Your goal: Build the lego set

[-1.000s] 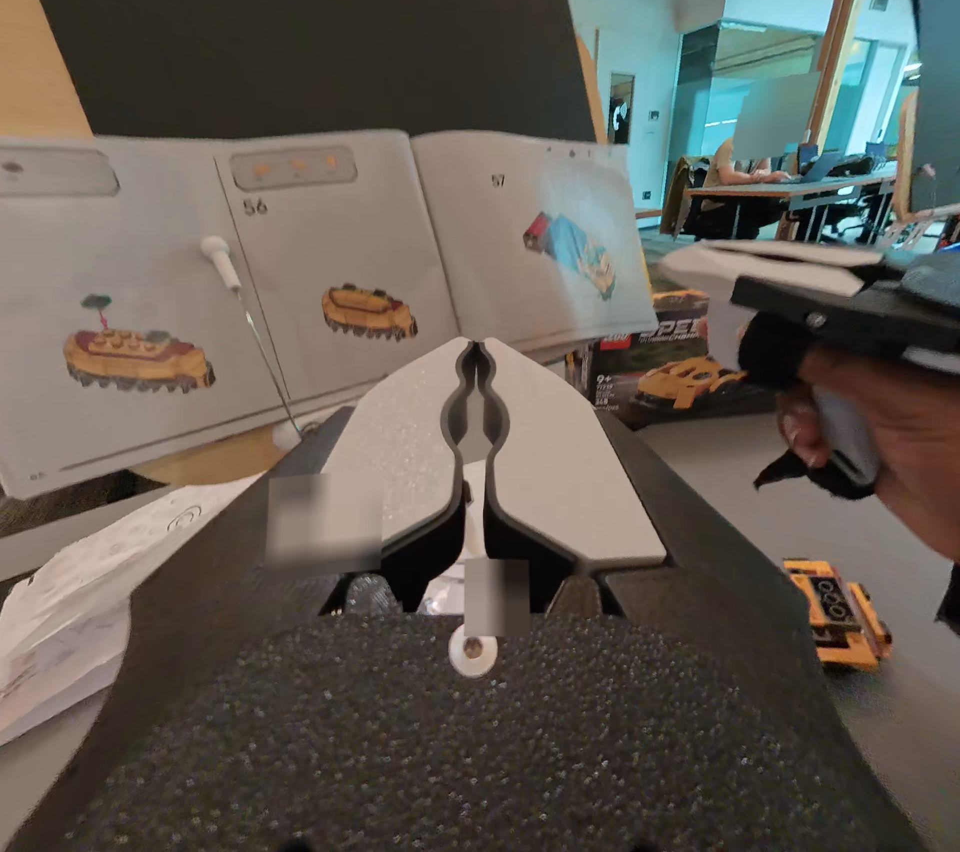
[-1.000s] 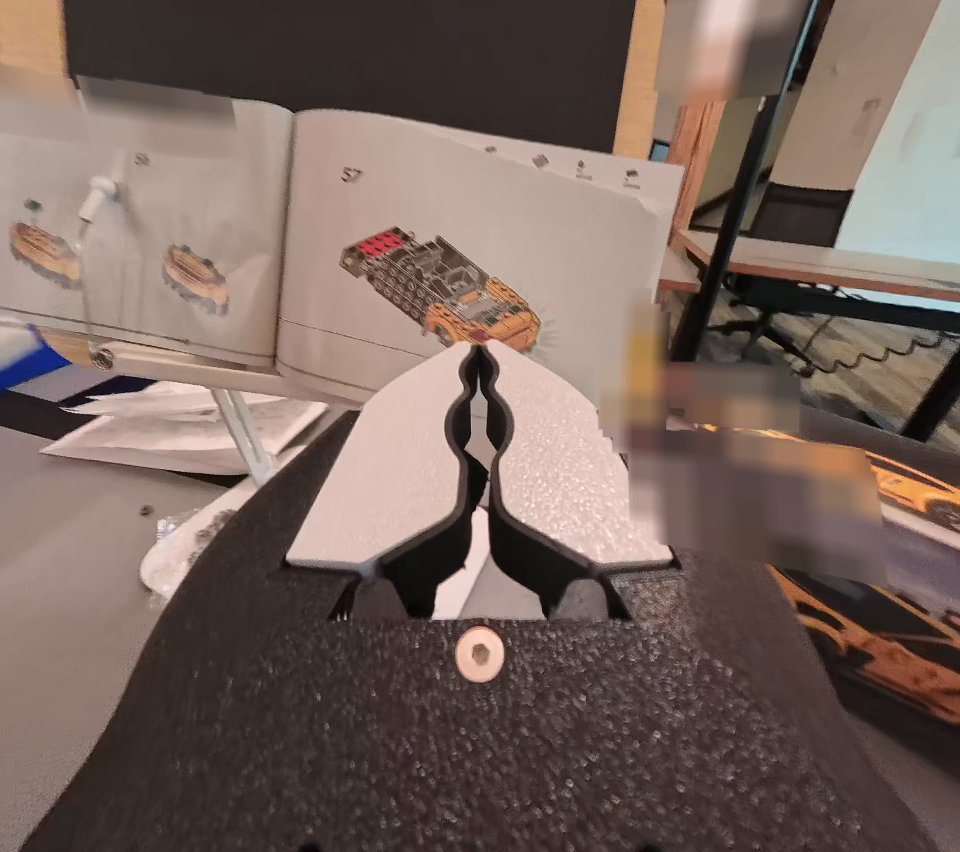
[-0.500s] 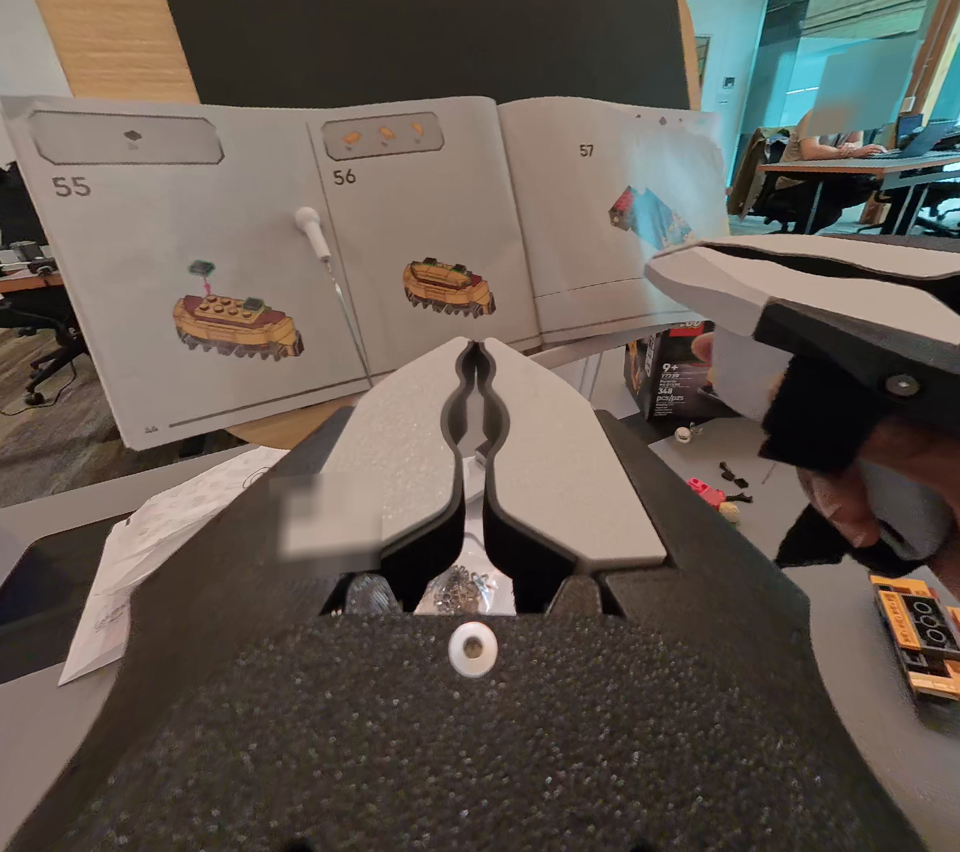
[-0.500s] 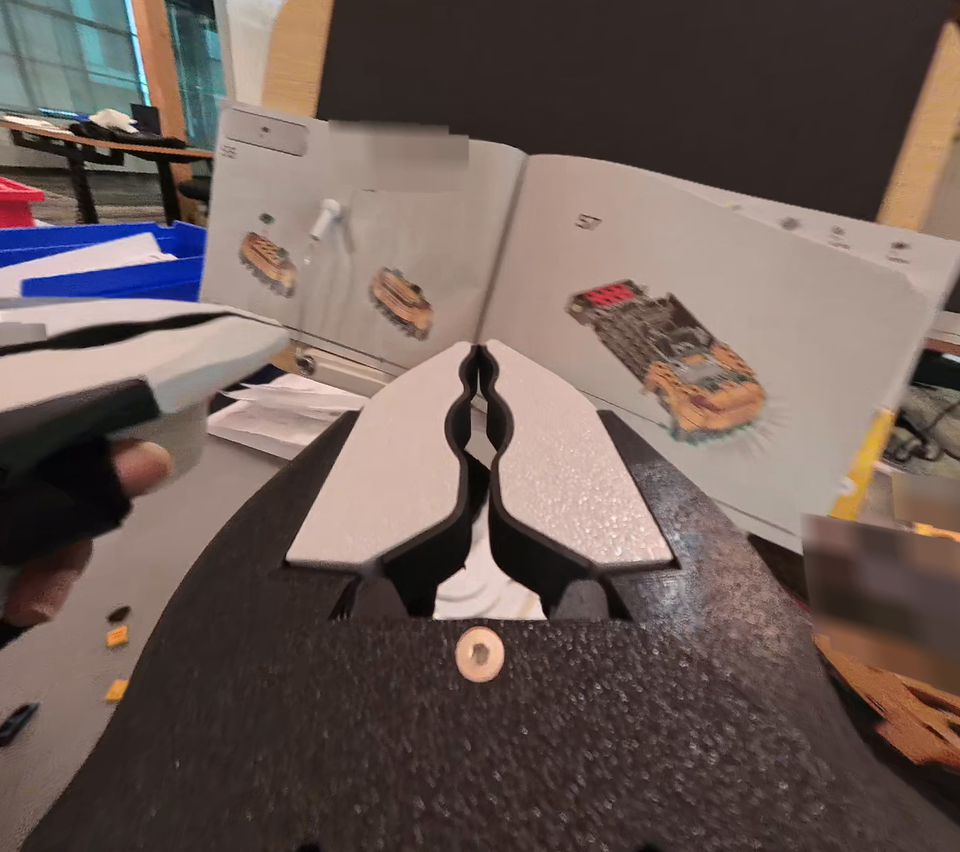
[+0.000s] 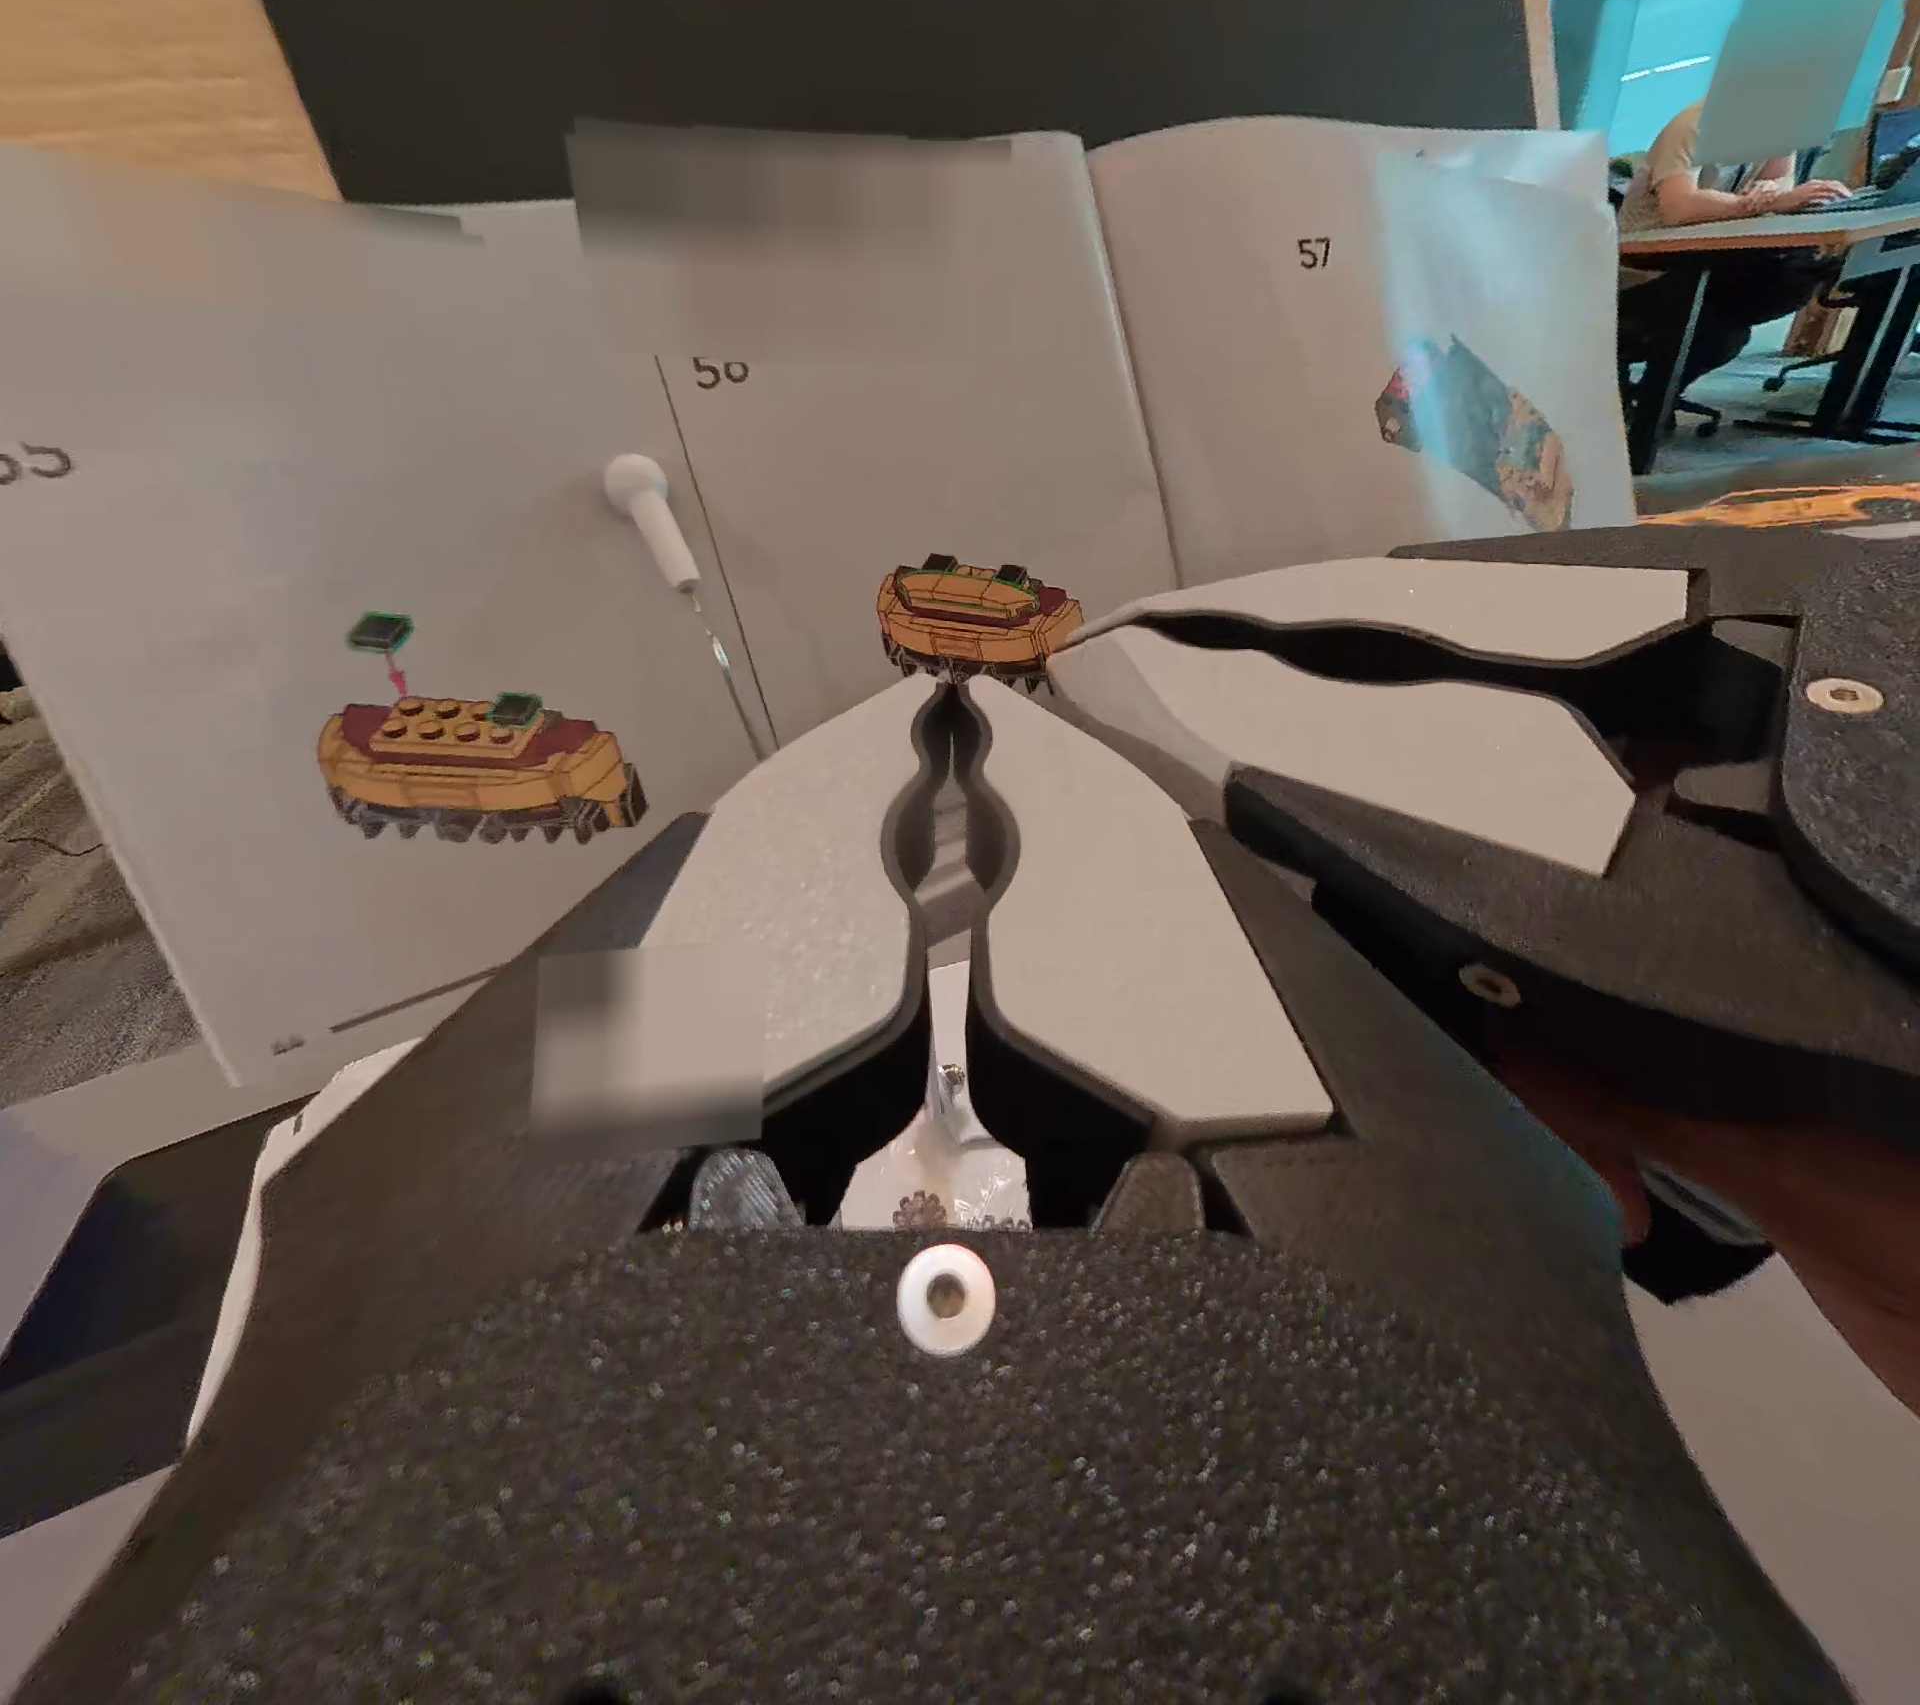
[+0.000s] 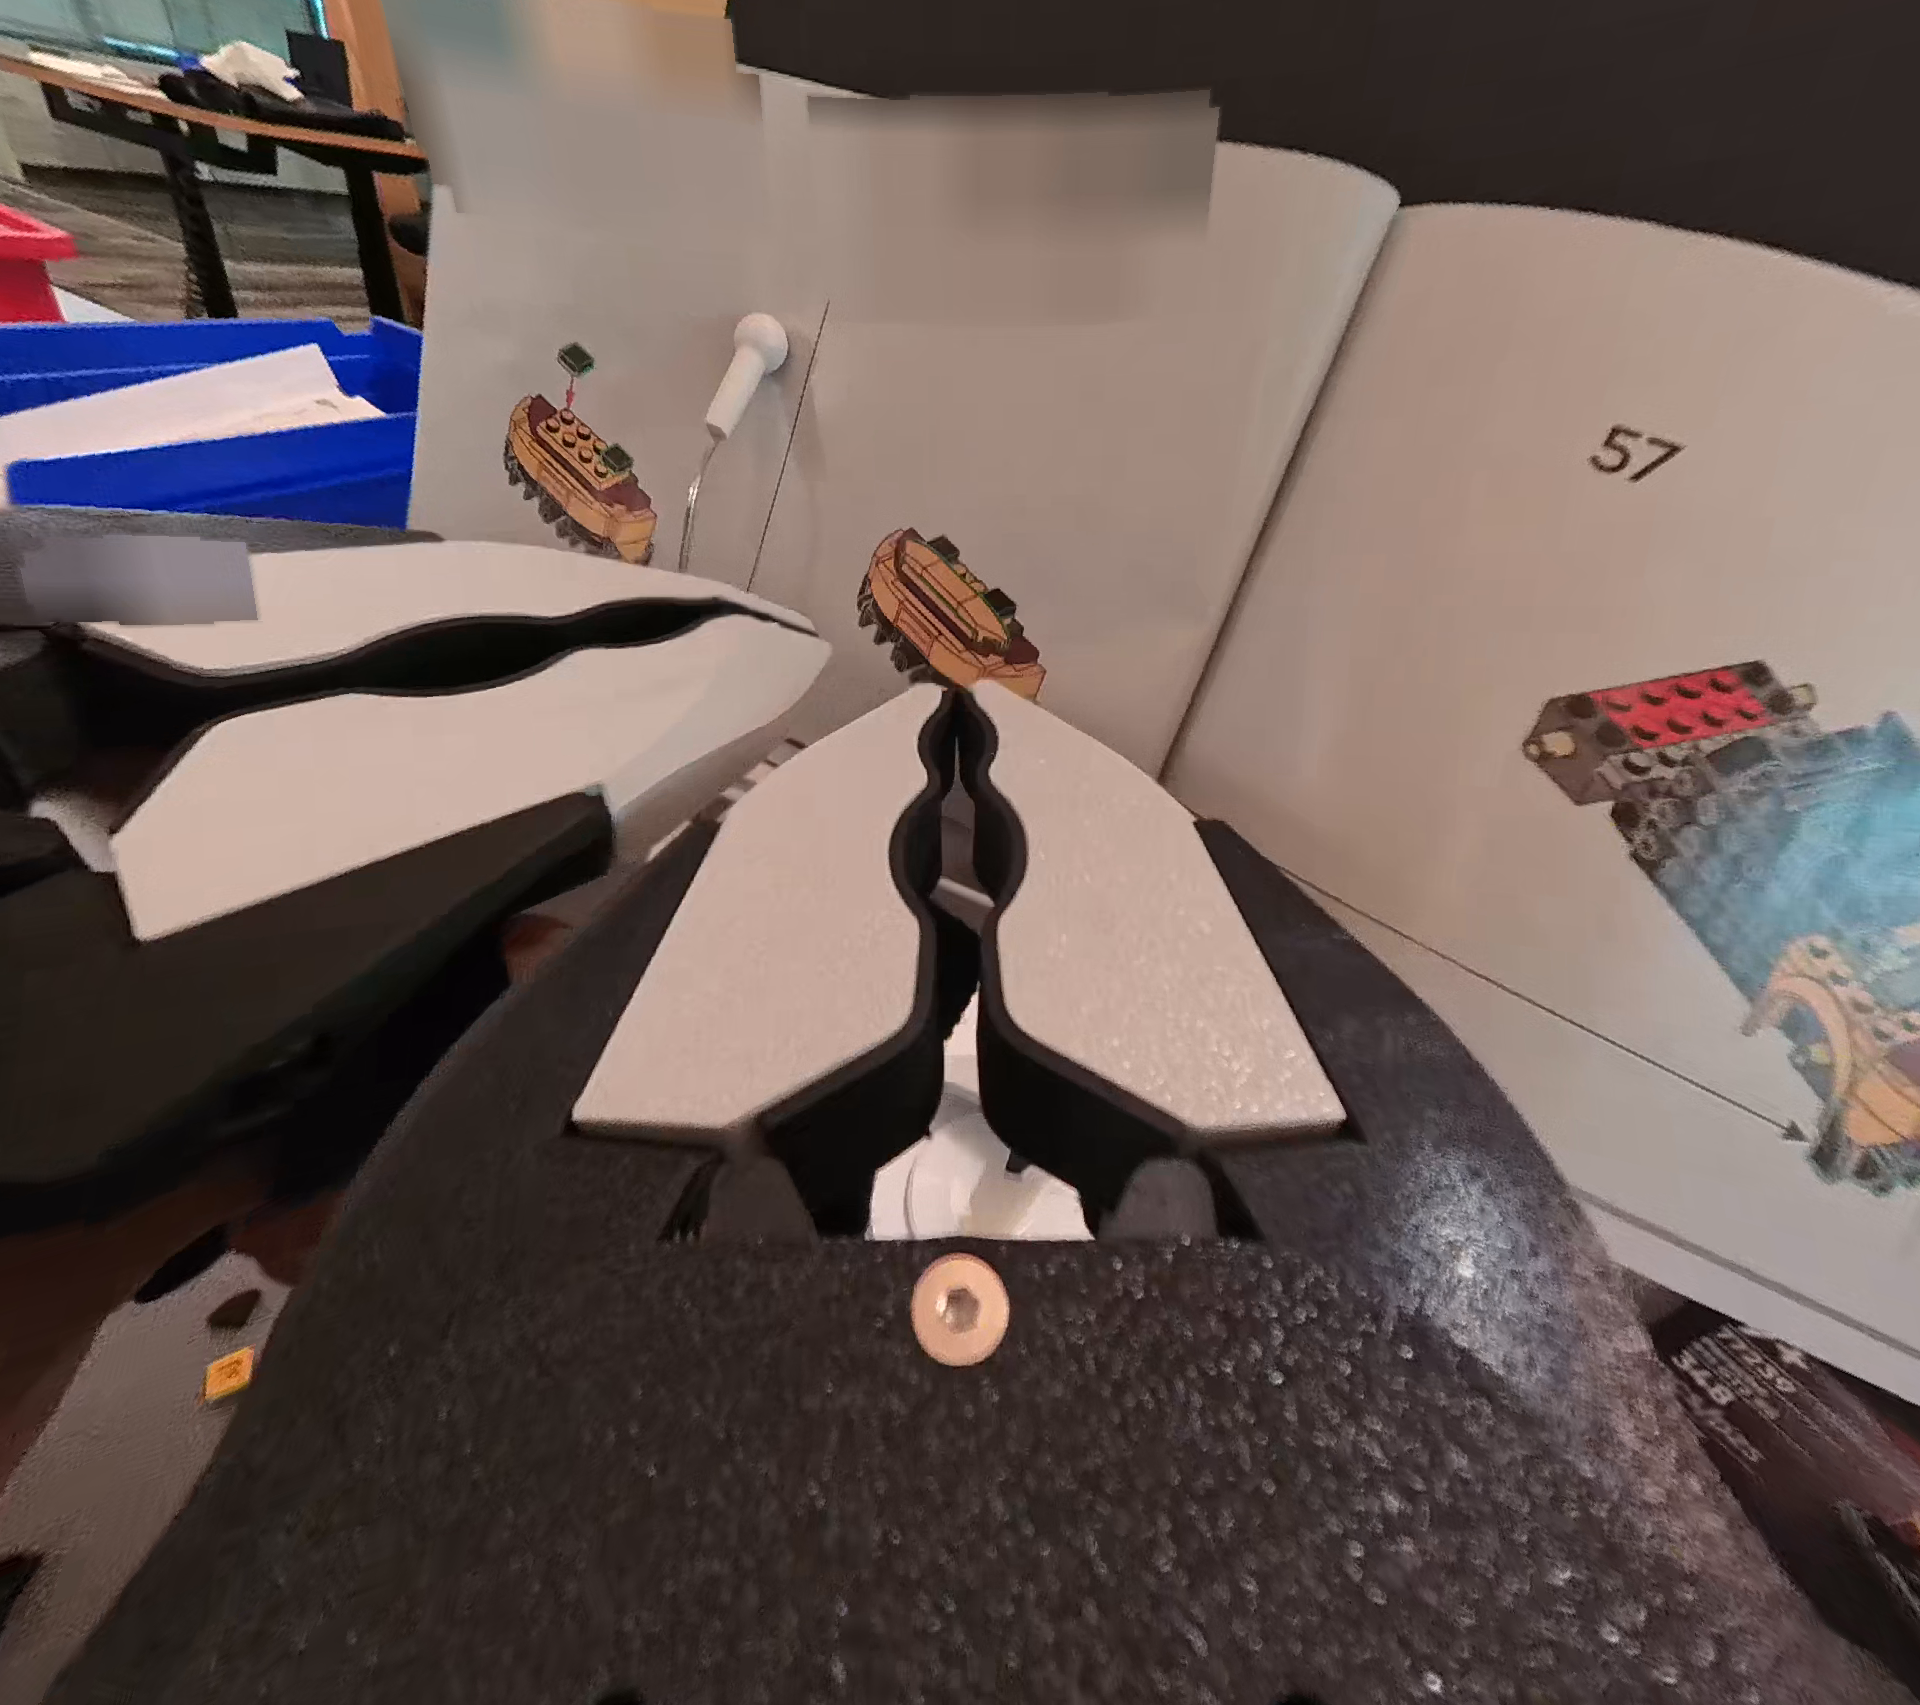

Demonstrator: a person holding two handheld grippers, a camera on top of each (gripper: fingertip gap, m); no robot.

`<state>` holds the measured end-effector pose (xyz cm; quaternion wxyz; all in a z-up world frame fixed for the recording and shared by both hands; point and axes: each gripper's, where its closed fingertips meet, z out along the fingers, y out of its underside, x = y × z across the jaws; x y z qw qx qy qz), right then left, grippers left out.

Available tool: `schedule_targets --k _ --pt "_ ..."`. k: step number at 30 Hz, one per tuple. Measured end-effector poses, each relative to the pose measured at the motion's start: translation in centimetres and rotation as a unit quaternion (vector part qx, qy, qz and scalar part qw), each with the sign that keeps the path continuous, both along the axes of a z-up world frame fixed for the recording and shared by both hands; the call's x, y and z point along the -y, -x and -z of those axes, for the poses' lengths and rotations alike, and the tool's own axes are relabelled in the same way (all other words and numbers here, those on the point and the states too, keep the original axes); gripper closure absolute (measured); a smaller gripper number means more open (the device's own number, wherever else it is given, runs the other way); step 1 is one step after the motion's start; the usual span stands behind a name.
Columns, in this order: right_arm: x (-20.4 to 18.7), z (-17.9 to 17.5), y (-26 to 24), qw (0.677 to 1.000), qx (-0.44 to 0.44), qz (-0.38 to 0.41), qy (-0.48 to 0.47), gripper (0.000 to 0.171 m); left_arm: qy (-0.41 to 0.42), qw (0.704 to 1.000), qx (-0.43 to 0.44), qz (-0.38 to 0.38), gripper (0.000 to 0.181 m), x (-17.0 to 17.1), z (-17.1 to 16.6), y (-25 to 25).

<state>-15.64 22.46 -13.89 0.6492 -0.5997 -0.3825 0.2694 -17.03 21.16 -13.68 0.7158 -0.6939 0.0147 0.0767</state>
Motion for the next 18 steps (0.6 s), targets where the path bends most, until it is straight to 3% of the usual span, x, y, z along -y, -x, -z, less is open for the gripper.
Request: schedule_targets --k 12,18 --pt "-0.1 0.1 -0.9 1.000 -0.002 0.004 -0.008 0.171 0.000 1.000 -0.003 0.005 0.181 -0.1 0.2 -0.4" --pt "-3.1 -1.0 -8.7 0.995 -0.036 0.086 -0.023 0.171 -0.016 0.999 0.023 0.038 0.181 1.1 -1.1 -2.6"
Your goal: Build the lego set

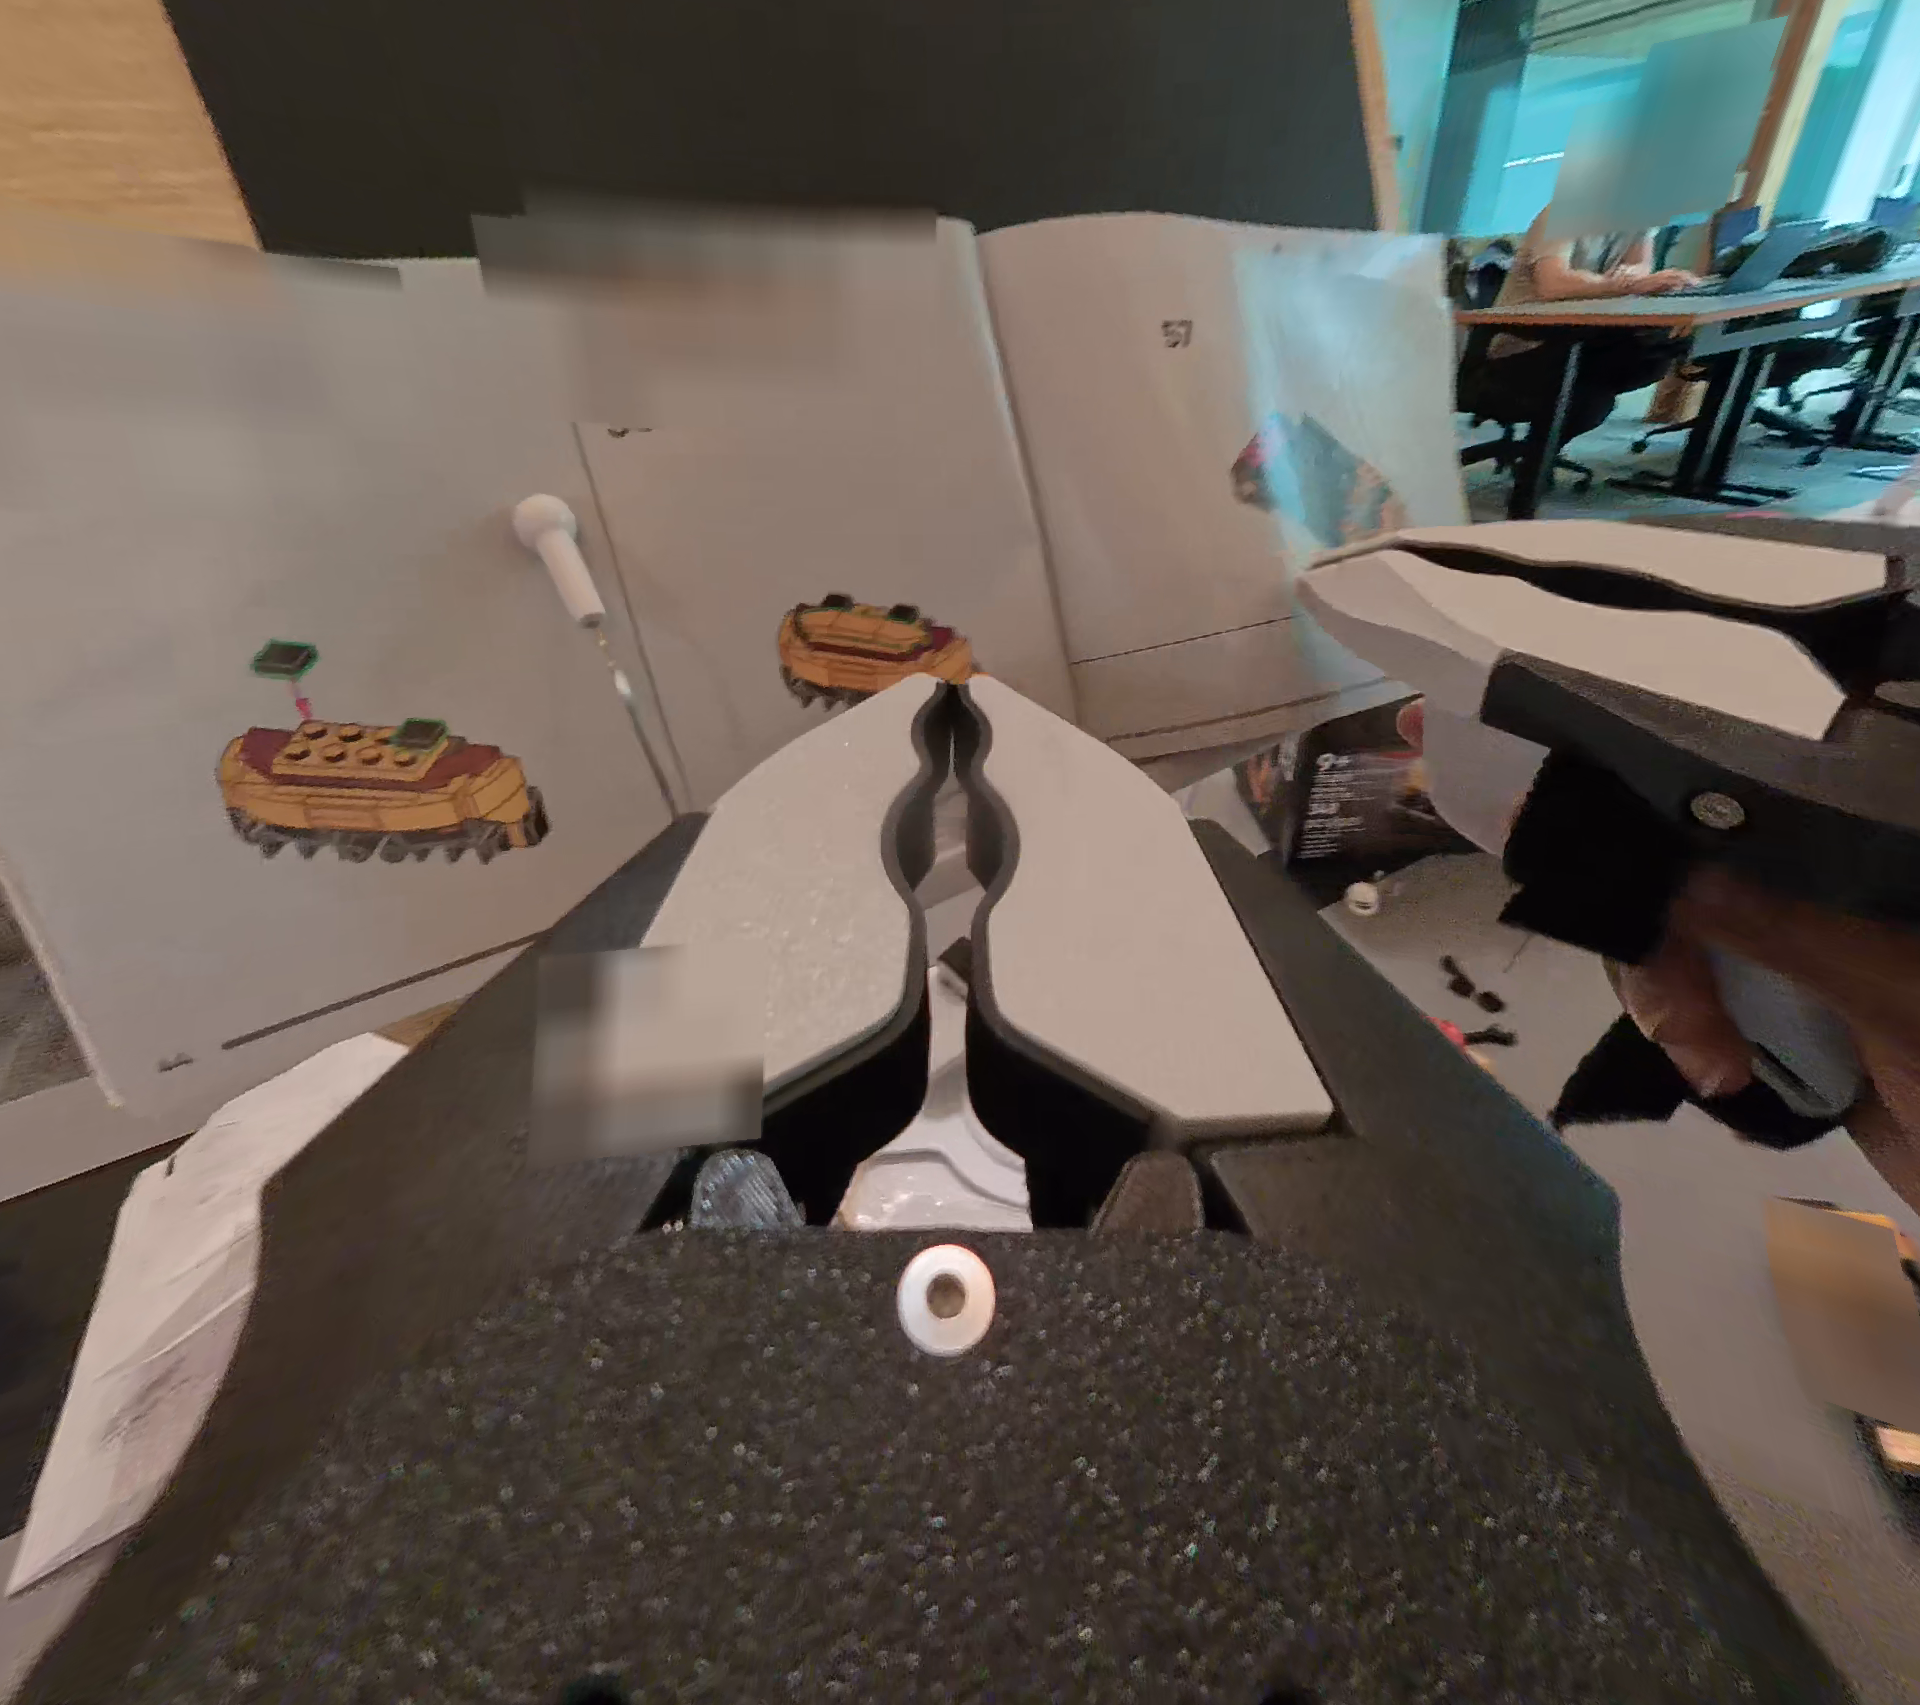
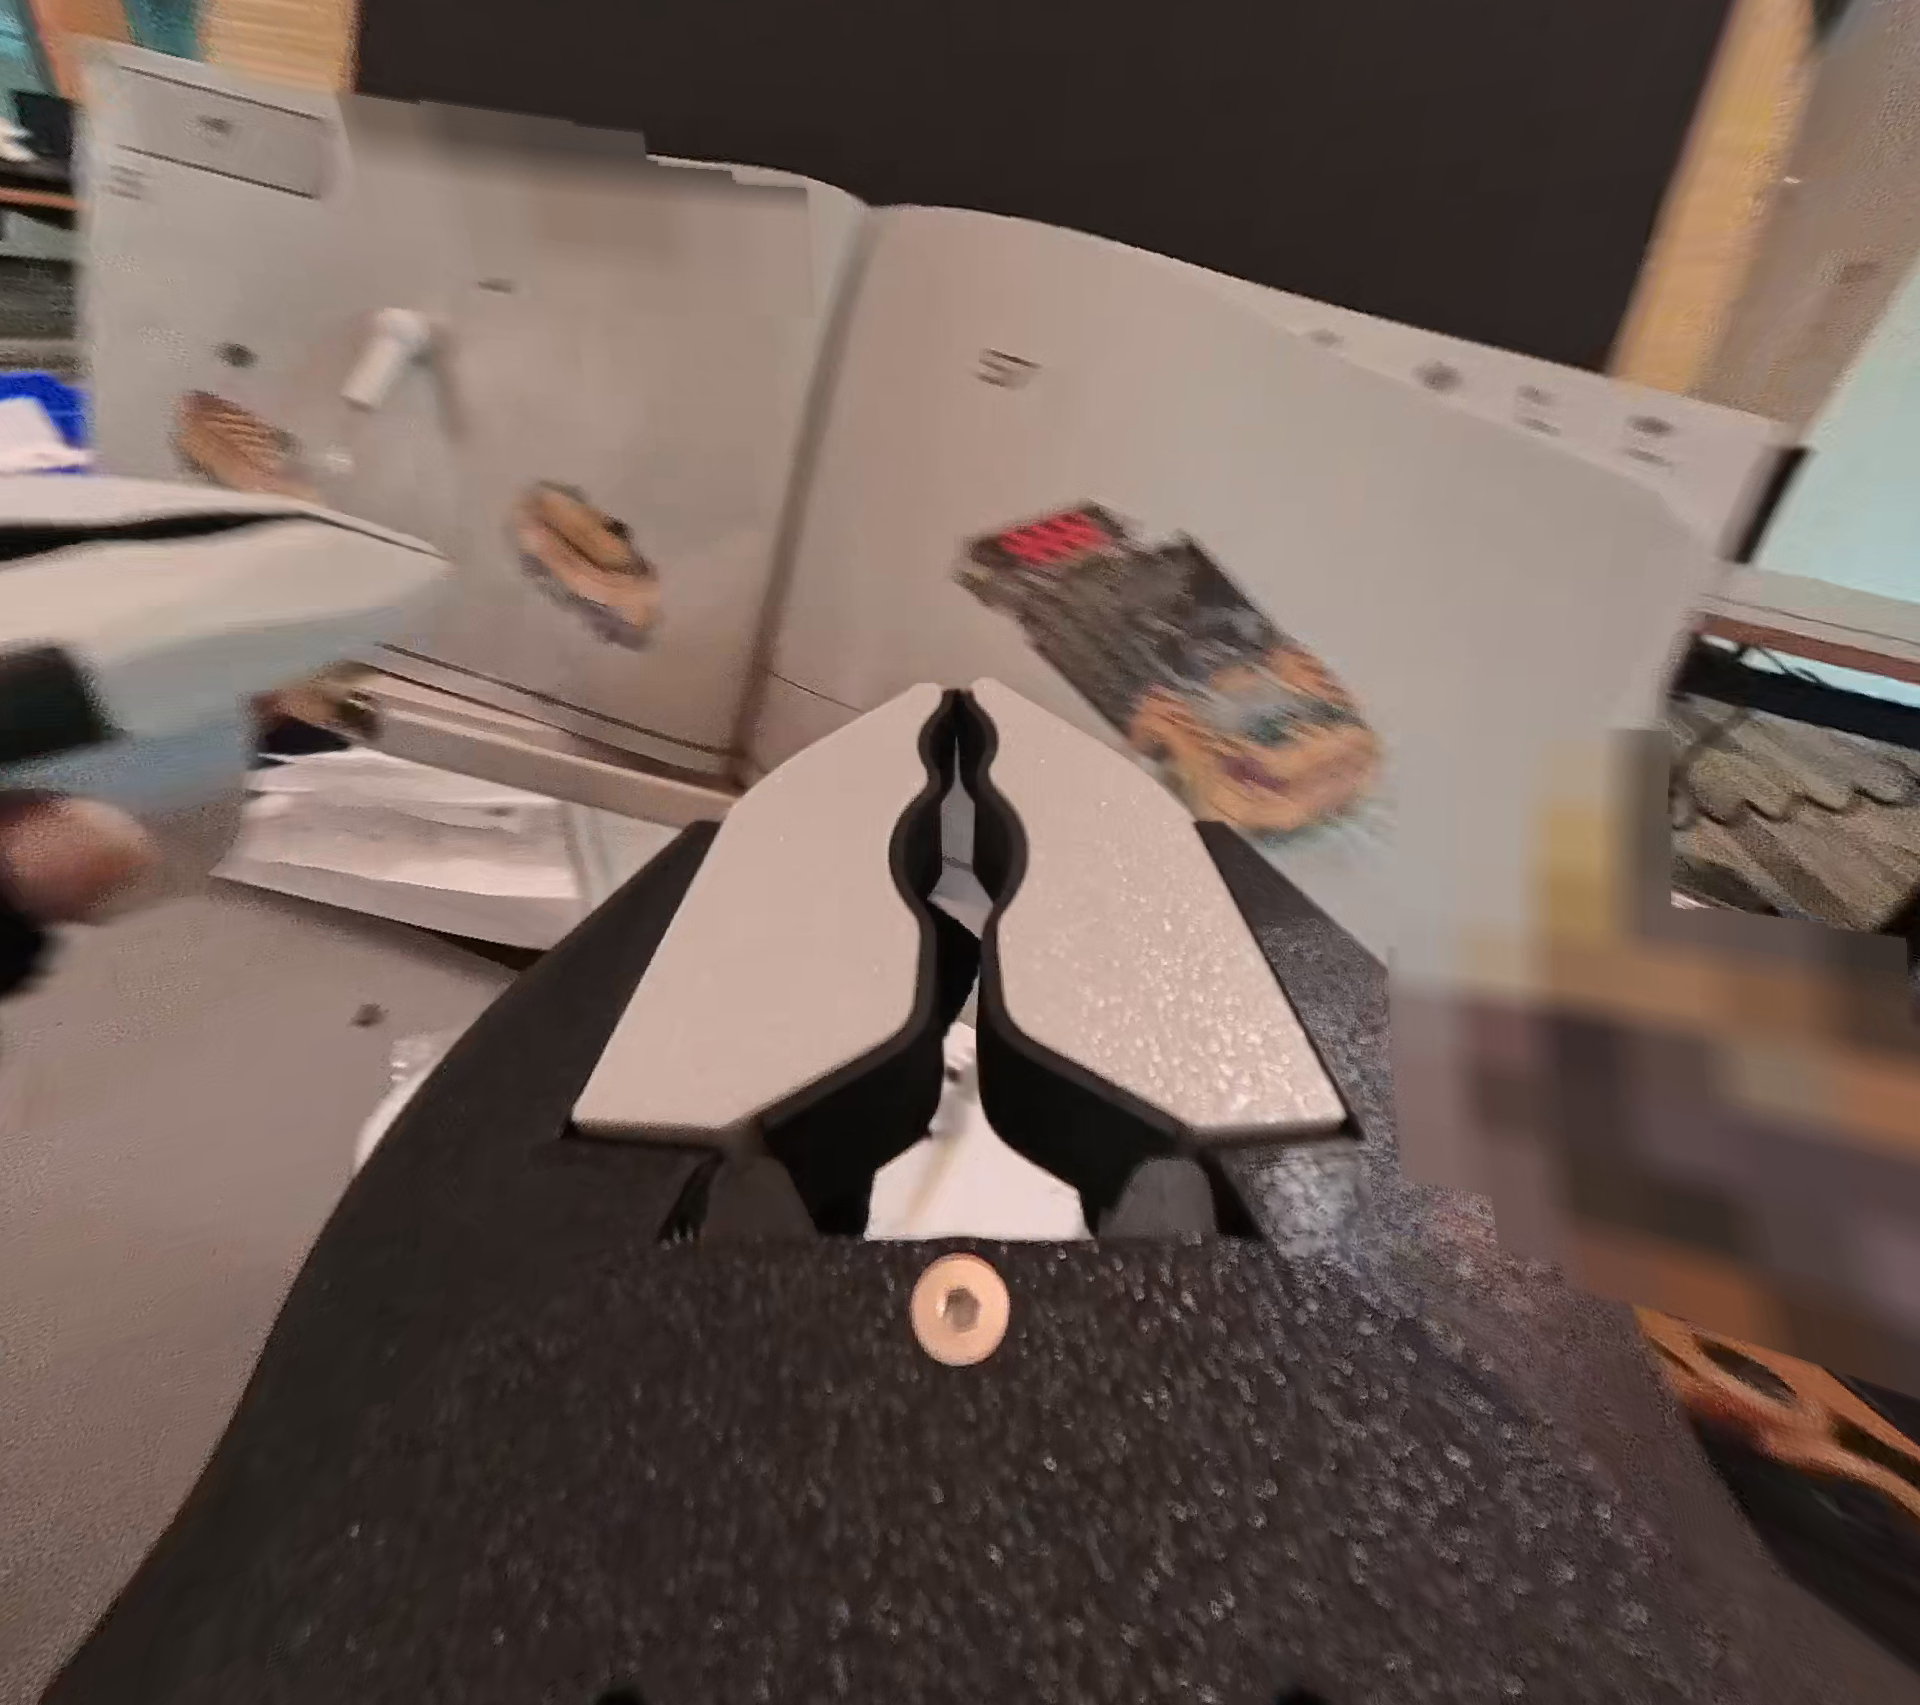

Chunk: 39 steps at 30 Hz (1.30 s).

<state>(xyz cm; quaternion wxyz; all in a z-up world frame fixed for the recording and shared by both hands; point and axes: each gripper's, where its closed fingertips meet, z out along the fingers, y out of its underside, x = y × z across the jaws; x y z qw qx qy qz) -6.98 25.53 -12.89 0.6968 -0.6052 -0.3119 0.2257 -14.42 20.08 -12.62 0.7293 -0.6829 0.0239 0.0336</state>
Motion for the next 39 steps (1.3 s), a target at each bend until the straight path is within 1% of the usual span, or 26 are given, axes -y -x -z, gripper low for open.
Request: schedule_targets --k 4,7,12,23,26,29,31,32,35,36,38,39 --pt "-2.6 1.1 -4.4 0.999 -0.006 0.041 0.017 0.171 -0.001 1.000 -0.013 0.020 0.181 0.4 -0.5 -2.8" --pt "-3.3 0.9 -5.5 0.999 -0.013 0.044 0.017 0.171 0.004 0.999 -0.023 0.032 0.181 0.7 -0.4 -4.5" --pt "-3.8 0.9 -5.9 0.999 -0.015 0.046 0.019 0.171 0.010 0.999 -0.040 0.033 0.181 0.9 0.1 -5.9" --pt "-3.8 1.1 -5.4 0.999 -0.022 0.034 0.034 0.171 0.018 0.999 -0.033 0.032 0.181 1.2 0.5 -5.7" --pt "-3.6 1.1 -5.1 0.999 -0.023 0.024 0.039 0.171 0.015 0.998 -0.038 0.039 0.181 1.5 0.0 -5.7" --pt "-3.2 1.3 -4.5 0.998 -0.027 0.001 0.061 0.167 -0.002 0.998 -0.048 0.049 0.181 2.5 -1.9 -5.8" --pt "-2.6 0.4 -4.5 0.998 -0.033 -0.013 0.052 0.164 -0.003 0.995 -0.059 0.078 0.181 3.6 -3.6 -6.7" --pt "-2.3 -0.5 -4.6 0.998 -0.036 -0.021 0.044 0.162 0.006 0.992 -0.066 0.105 0.181 4.2 -4.2 -7.5" --pt "-0.3 -4.2 -5.8 0.997 -0.043 -0.065 0.009 0.159 0.032 0.976 -0.112 0.182 0.180 6.9 -5.5 -10.0" --pt "0.3 -5.3 -6.5 0.997 -0.038 -0.072 -0.001 0.158 0.043 0.969 -0.134 0.202 0.165 7.7 -5.5 -10.7" --pt "0.9 -6.9 -8.3 0.997 -0.031 -0.070 -0.019 0.157 0.083 0.952 -0.165 0.243 0.158 9.2 -4.2 -11.7" --pt "1.0 -7.3 -9.1 0.997 -0.026 -0.068 -0.024 0.156 0.108 0.944 -0.165 0.264 0.153 9.8 -3.1 -12.2"
